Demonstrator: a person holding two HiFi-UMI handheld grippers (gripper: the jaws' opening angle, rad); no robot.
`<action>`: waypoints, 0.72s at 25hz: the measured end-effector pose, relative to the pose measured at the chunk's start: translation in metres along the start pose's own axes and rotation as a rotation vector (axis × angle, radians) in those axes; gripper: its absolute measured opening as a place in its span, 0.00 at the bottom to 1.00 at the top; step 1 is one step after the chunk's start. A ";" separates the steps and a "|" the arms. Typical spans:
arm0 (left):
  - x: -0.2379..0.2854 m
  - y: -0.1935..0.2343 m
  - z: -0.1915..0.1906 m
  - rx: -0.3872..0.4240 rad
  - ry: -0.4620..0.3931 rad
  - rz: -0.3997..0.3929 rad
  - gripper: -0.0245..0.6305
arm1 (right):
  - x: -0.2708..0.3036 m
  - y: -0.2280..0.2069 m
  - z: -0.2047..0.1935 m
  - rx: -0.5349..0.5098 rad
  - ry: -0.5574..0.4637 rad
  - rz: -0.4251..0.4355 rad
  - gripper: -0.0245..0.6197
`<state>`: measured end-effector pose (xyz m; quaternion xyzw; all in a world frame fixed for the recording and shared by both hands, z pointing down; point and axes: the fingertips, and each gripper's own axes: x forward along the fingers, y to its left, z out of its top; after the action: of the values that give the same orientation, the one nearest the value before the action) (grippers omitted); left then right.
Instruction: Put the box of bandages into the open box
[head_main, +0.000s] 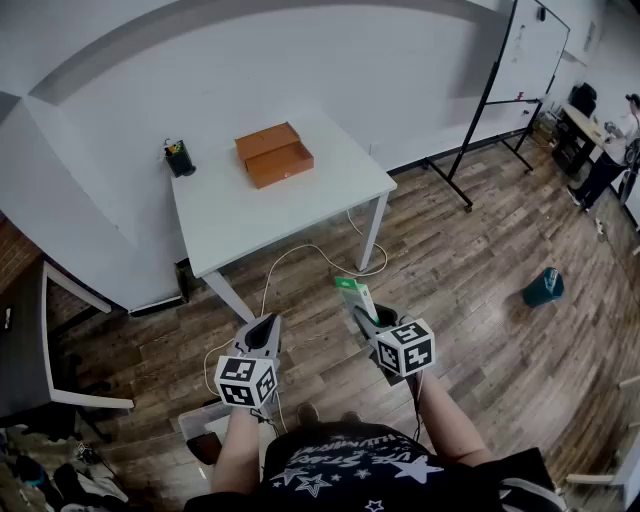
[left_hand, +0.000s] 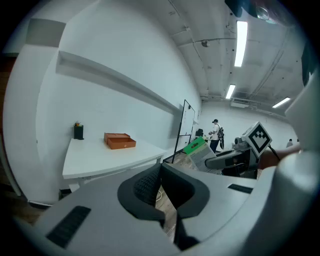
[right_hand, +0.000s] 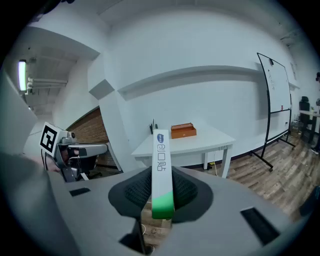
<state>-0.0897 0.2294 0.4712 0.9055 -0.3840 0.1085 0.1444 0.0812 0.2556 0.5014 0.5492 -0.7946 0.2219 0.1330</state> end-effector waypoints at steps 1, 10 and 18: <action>0.000 0.003 0.000 -0.002 0.003 0.004 0.07 | 0.000 0.000 0.001 0.000 0.000 -0.002 0.21; -0.003 0.022 0.006 -0.050 0.000 0.000 0.07 | 0.010 0.005 0.001 0.004 0.016 -0.027 0.21; -0.011 0.053 -0.013 -0.063 0.037 -0.018 0.07 | 0.034 0.024 0.000 0.009 0.032 -0.048 0.21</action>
<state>-0.1374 0.2061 0.4894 0.9017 -0.3764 0.1119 0.1808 0.0463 0.2356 0.5121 0.5650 -0.7781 0.2308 0.1484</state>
